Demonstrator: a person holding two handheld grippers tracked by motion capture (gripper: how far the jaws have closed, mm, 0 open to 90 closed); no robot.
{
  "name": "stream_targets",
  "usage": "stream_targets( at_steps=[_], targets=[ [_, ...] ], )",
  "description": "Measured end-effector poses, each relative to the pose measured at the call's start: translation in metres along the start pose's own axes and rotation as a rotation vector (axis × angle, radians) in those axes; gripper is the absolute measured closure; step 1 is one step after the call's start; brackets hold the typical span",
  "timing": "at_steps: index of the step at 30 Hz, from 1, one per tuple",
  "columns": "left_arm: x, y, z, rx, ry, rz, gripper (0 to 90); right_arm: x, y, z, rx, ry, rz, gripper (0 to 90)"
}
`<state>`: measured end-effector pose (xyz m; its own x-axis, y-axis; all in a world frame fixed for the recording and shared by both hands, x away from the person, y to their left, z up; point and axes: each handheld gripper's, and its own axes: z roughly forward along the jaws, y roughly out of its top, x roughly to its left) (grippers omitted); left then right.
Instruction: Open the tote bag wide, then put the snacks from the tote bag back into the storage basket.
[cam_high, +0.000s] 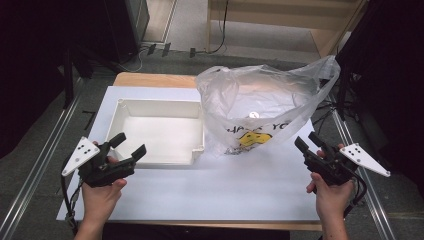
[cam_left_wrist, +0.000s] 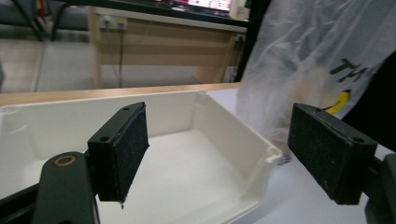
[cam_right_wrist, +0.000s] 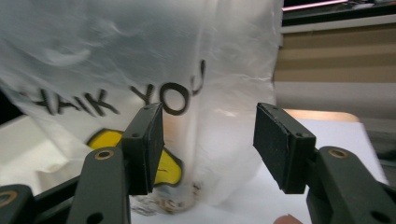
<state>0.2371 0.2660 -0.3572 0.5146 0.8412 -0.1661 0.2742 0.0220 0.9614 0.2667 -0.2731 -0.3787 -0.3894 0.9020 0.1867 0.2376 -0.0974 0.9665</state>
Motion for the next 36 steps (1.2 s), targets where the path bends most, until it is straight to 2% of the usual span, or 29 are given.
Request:
stream_targets(
  at_steps=[1,3,4,6,7,8,12,14,19,24,27,31,34,36],
  targets=[
    [-0.005,0.003,0.004,0.009,-0.008,0.012,21.0,0.001,0.002,0.002,0.031,-0.031,-0.01,37.7],
    [-0.014,0.008,0.013,0.024,-0.025,0.028,22.2,-0.001,0.006,0.006,0.075,-0.049,0.01,32.7],
    [-0.019,0.01,0.017,0.027,-0.038,0.027,22.3,-0.002,0.008,0.006,0.075,-0.027,0.029,27.2],
    [-0.026,0.015,0.024,0.033,-0.078,0.027,22.3,-0.006,0.011,0.005,0.05,0.06,0.053,23.9],
    [-0.03,0.018,0.027,0.037,-0.089,0.032,22.3,-0.006,0.013,0.005,0.032,0.095,0.05,23.0],
    [-0.035,0.021,0.03,0.042,-0.093,0.045,22.8,-0.005,0.016,0.005,0.025,0.105,0.042,22.3],
    [-0.053,0.031,0.042,0.049,-0.124,0.082,23.5,-0.001,0.029,0.012,0.038,0.07,0.008,15.3],
    [-0.061,0.036,0.048,0.043,-0.15,0.09,23.5,0.001,0.035,0.014,0.026,0.076,0.0,14.0],
    [-0.078,0.045,0.063,0.046,-0.172,0.106,23.1,0.004,0.044,0.023,0.022,0.063,-0.012,13.4],
    [-0.09,0.052,0.073,0.029,-0.198,0.119,19.9,0.007,0.05,0.032,0.026,0.091,-0.008,13.5],
    [-0.097,0.054,0.08,0.031,-0.198,0.128,18.5,0.01,0.052,0.037,0.022,0.086,-0.015,16.0],
    [-0.104,0.056,0.09,0.051,-0.173,0.142,18.9,0.012,0.053,0.044,0.023,0.134,-0.022,28.9],
    [-0.105,0.059,0.094,0.044,-0.154,0.134,21.3,0.017,0.054,0.047,0.023,0.112,-0.052,38.3],
    [-0.105,0.061,0.096,0.036,-0.136,0.132,23.5,0.019,0.054,0.049,0.023,0.091,-0.059,39.7]
  ],
)
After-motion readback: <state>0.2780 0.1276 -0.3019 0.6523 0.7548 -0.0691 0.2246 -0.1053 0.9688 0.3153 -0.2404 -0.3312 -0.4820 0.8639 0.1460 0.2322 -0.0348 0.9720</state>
